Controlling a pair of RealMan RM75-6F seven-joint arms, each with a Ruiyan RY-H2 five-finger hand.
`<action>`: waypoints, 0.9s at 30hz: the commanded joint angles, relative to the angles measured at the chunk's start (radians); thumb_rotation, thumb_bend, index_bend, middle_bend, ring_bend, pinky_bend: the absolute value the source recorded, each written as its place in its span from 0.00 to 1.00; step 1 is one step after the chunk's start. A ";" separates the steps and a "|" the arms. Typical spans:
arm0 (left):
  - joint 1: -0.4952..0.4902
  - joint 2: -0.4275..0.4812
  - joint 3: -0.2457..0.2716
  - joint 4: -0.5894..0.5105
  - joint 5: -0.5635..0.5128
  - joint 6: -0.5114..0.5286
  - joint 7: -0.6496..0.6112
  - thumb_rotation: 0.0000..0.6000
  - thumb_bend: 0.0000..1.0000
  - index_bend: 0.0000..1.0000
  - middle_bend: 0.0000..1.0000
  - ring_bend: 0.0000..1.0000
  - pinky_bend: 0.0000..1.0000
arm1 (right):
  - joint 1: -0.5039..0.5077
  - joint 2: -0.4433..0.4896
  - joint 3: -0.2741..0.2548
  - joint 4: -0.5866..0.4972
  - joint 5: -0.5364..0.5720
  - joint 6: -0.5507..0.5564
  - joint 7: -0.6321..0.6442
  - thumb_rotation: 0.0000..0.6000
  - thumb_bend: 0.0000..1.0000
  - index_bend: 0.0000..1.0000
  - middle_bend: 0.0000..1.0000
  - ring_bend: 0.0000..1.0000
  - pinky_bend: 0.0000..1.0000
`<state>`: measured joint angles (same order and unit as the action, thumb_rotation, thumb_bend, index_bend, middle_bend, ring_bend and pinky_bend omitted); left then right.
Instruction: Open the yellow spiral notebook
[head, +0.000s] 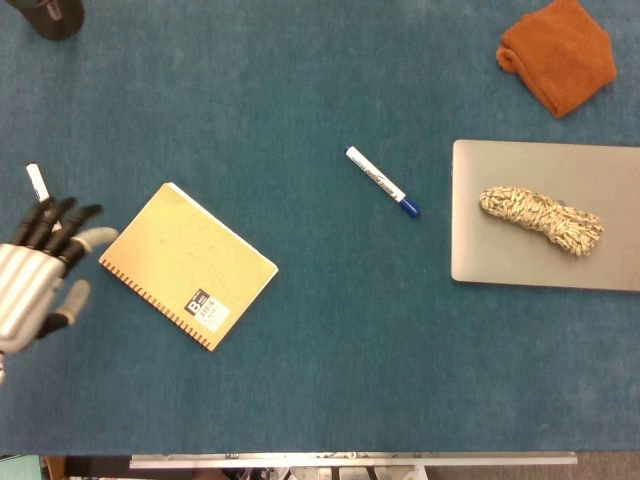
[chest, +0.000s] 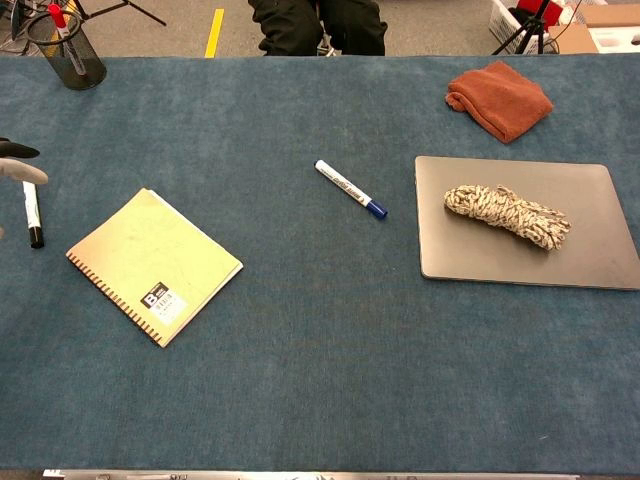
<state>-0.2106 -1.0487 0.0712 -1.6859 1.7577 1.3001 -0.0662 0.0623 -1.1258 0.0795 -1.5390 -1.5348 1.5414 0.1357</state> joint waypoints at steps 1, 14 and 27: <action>-0.048 0.001 0.020 0.013 0.055 -0.043 -0.018 1.00 0.42 0.22 0.10 0.00 0.00 | 0.000 0.001 0.000 -0.002 0.001 -0.002 -0.001 1.00 0.19 0.16 0.21 0.10 0.18; -0.166 -0.088 0.063 0.032 0.145 -0.182 0.028 1.00 0.33 0.04 0.00 0.00 0.00 | -0.003 -0.001 -0.004 -0.001 0.006 -0.006 -0.003 1.00 0.19 0.16 0.21 0.10 0.18; -0.244 -0.229 0.051 0.055 0.107 -0.294 0.113 1.00 0.28 0.00 0.00 0.00 0.00 | -0.004 -0.005 -0.003 0.010 0.014 -0.011 0.003 1.00 0.19 0.16 0.21 0.10 0.18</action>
<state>-0.4472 -1.2672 0.1266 -1.6365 1.8722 1.0144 0.0394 0.0585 -1.1304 0.0768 -1.5291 -1.5205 1.5302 0.1385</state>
